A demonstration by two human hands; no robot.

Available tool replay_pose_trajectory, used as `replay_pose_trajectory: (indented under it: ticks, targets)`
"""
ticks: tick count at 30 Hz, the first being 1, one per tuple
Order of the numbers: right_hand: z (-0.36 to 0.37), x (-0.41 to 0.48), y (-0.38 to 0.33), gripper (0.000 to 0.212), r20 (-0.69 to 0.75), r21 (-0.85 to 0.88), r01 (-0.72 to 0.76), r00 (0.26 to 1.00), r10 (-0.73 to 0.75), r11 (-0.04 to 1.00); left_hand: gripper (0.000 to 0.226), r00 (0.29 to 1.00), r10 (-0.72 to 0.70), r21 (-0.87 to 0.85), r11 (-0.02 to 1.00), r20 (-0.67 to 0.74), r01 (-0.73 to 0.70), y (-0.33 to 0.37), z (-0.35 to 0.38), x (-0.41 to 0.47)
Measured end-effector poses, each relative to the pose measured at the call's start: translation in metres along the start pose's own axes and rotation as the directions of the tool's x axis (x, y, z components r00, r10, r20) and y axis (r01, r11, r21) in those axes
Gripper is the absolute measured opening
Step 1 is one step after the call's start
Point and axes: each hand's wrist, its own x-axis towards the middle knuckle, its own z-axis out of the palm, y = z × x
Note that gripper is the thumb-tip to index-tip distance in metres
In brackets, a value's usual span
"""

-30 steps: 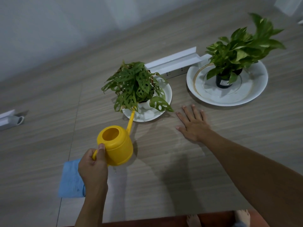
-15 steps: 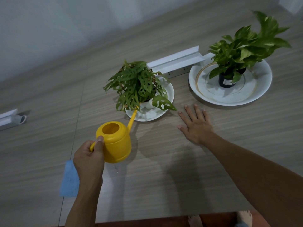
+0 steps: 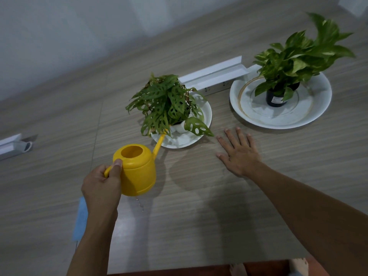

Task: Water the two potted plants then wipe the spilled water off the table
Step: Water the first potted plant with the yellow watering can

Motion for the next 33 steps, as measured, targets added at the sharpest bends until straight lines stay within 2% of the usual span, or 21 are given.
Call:
replay_pose_trajectory:
  ticks: [15,33]
  targets:
    - [-0.002,-0.002,-0.001,0.065,0.003,-0.019,-0.001,1.000,0.001,1.000,0.049,0.998,0.062,0.083,0.995,0.020,-0.063,0.009,-0.006,0.013]
    - [-0.003,-0.002,-0.003,0.065,0.022,-0.024,-0.014,1.000,0.014,1.000,0.044,0.998,0.052,0.047,0.997,0.047,-0.054,0.016,-0.008,0.023]
